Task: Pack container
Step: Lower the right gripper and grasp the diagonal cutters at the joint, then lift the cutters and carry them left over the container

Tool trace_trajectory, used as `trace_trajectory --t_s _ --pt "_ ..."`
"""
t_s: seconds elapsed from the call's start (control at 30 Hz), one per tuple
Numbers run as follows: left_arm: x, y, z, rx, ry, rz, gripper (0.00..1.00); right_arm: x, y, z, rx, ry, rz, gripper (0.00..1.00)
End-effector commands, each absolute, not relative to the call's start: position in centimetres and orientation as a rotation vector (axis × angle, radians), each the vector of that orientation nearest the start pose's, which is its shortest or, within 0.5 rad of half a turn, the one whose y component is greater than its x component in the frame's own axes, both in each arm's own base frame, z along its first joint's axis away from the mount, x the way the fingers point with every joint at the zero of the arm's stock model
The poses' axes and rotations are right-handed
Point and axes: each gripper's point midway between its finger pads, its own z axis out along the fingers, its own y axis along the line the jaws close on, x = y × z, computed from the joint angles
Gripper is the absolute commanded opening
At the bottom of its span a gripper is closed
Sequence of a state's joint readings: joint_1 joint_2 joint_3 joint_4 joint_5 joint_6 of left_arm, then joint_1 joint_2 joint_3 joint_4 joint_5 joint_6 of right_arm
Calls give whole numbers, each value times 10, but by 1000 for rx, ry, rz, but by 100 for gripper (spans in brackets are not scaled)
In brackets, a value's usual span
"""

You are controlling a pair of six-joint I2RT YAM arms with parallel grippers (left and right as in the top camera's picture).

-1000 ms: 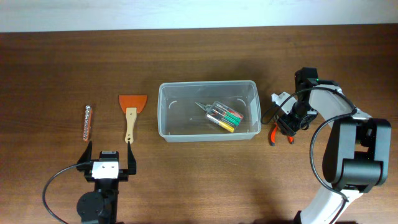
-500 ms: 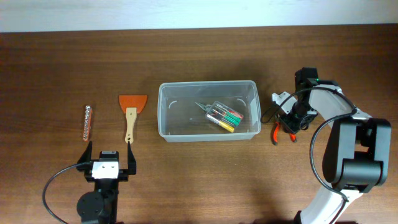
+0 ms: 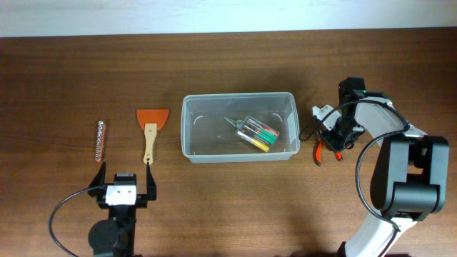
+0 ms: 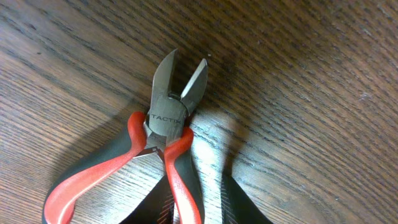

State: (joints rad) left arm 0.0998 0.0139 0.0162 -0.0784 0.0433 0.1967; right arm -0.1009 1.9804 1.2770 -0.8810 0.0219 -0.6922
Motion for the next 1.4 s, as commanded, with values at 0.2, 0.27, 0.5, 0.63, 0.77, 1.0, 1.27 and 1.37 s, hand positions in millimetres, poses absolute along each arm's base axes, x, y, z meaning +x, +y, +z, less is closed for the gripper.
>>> trace_trajectory --t_s 0.2,0.27,0.5,0.63,0.77,1.0,1.27,1.37 --pt "245 20 157 96 1649 193 99 334 -27 -16 -941 3051 66 18" --pt "245 20 157 96 1649 193 99 334 -27 -16 -933 3053 65 18" --pt "245 20 157 96 1649 193 99 342 -28 -11 -908 3041 50 18" --pt "245 20 157 96 1649 193 99 348 -29 -6 -905 3029 42 14" --pt "245 20 157 96 1649 193 99 350 -29 -4 -903 3025 39 9" --pt "245 20 157 96 1649 193 99 351 -29 -3 -903 3025 40 7" --pt "245 20 157 96 1649 193 99 367 -31 12 -837 3006 16 4" --pt "245 20 157 96 1649 193 99 378 -32 26 -830 2984 1 4"
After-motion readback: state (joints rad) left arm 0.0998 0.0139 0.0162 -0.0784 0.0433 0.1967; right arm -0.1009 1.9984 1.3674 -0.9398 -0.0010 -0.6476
